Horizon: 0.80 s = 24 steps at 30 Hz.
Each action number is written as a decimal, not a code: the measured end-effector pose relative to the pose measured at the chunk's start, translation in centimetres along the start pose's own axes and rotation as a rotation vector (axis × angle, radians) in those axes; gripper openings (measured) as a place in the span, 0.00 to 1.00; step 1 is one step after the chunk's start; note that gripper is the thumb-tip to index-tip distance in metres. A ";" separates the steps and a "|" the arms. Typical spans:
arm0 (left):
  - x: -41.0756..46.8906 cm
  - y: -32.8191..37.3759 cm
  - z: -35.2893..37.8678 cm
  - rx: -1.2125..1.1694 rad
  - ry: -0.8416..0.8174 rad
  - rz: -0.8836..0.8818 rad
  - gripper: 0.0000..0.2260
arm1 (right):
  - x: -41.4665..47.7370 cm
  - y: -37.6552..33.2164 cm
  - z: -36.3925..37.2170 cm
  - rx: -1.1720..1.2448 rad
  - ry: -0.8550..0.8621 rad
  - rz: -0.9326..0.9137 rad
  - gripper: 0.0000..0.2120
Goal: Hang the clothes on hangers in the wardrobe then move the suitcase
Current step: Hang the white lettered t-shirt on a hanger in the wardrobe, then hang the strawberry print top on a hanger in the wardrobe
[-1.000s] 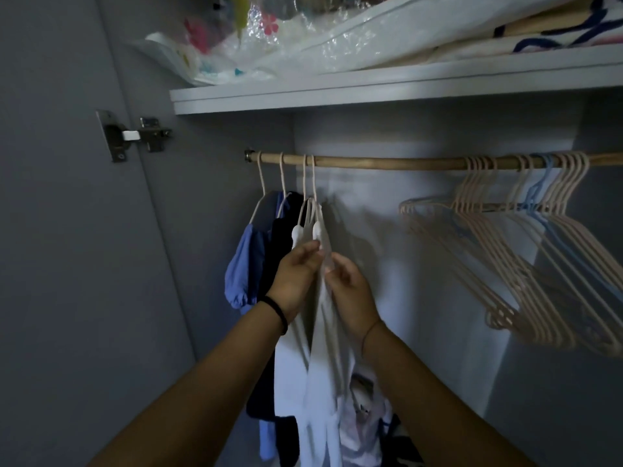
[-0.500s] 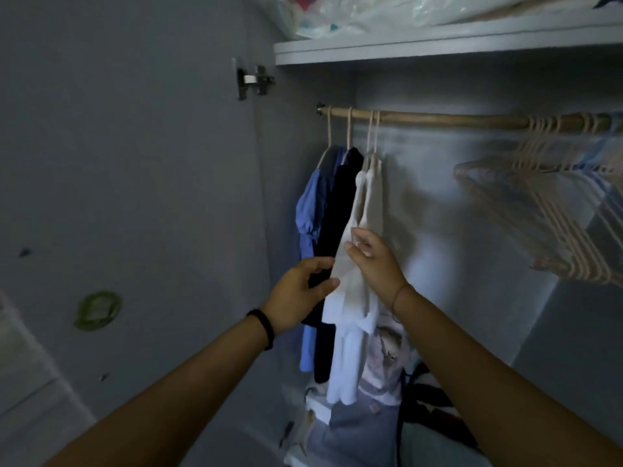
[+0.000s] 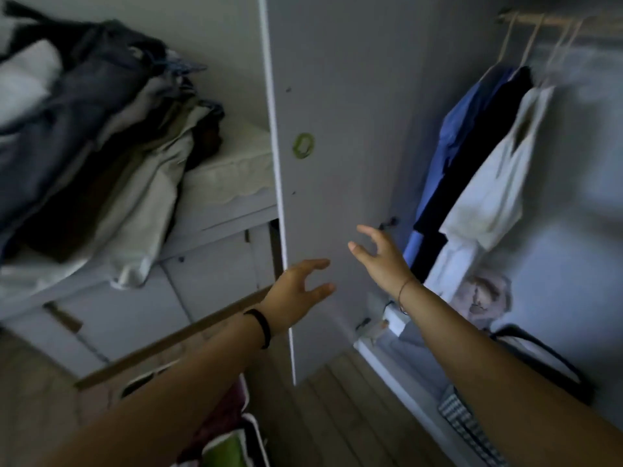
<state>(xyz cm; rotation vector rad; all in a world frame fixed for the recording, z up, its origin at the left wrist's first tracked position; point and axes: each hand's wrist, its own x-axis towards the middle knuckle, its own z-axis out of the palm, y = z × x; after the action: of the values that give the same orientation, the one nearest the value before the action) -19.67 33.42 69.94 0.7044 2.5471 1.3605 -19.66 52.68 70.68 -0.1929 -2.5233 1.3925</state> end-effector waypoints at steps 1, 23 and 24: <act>-2.0 -1.2 -0.8 -0.036 0.009 -0.037 0.21 | -1.0 -0.6 1.7 -0.012 -0.032 -0.011 0.22; -36.3 -32.3 -13.8 0.215 0.289 -0.514 0.26 | -19.5 -5.1 44.2 -0.109 -0.562 -0.077 0.28; -37.3 -34.1 -13.2 0.216 0.293 -0.536 0.26 | -20.1 -4.1 45.9 -0.116 -0.581 -0.079 0.28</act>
<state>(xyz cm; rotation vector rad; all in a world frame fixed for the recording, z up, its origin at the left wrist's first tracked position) -2.96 -10.37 46.91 -0.1747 2.8346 1.0756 -13.29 8.53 47.56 0.3390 -3.0301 1.4285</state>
